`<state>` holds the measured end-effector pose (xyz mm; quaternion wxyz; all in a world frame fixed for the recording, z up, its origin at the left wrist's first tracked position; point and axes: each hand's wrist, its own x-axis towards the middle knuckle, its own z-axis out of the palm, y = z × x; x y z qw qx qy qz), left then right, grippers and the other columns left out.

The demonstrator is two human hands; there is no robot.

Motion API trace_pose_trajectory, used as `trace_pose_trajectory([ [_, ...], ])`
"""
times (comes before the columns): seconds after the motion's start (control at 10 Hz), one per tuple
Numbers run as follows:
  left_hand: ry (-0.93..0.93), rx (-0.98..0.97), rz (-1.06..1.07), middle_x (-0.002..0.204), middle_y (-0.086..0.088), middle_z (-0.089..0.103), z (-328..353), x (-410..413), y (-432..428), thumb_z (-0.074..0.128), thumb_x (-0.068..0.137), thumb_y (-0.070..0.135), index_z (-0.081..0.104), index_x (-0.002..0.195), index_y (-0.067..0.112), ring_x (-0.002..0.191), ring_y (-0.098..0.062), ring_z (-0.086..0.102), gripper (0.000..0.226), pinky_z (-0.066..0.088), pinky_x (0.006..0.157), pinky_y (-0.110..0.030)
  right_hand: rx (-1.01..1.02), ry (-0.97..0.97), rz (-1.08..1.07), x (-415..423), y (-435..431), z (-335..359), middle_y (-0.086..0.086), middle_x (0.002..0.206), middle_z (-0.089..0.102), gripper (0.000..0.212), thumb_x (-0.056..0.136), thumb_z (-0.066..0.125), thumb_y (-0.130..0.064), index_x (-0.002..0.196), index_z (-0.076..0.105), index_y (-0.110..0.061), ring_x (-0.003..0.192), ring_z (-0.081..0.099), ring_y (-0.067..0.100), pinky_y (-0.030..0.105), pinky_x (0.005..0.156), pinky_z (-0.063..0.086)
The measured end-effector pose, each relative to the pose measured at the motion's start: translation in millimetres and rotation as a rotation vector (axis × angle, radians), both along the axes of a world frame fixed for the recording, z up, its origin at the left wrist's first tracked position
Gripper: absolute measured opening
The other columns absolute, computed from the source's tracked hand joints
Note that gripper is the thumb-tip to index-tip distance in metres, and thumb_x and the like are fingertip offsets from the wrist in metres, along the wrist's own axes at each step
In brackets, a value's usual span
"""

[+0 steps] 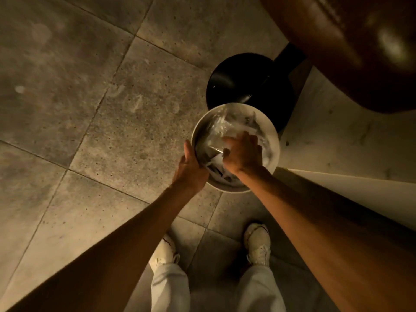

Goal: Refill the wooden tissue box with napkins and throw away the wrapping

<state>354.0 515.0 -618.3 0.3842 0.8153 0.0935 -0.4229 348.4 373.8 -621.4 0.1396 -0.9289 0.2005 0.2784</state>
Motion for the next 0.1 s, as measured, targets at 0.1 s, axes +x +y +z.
trace_pose_trajectory([
  [0.1, -0.033, 0.207, -0.105, 0.149, -0.019, 0.036, 37.8, -2.8, -0.8, 0.045, 0.099, 0.036, -0.003, 0.154, 0.028, 0.131, -0.04, 0.043, 0.074, 0.04, 0.103, -0.05, -0.046, -0.276, 0.002, -17.8, 5.5, 33.4, 0.007, 0.12, 0.055, 0.024, 0.088, 0.059, -0.02, 0.111, 0.068, -0.024, 0.115, 0.047, 0.029, 0.041, 0.093, 0.041],
])
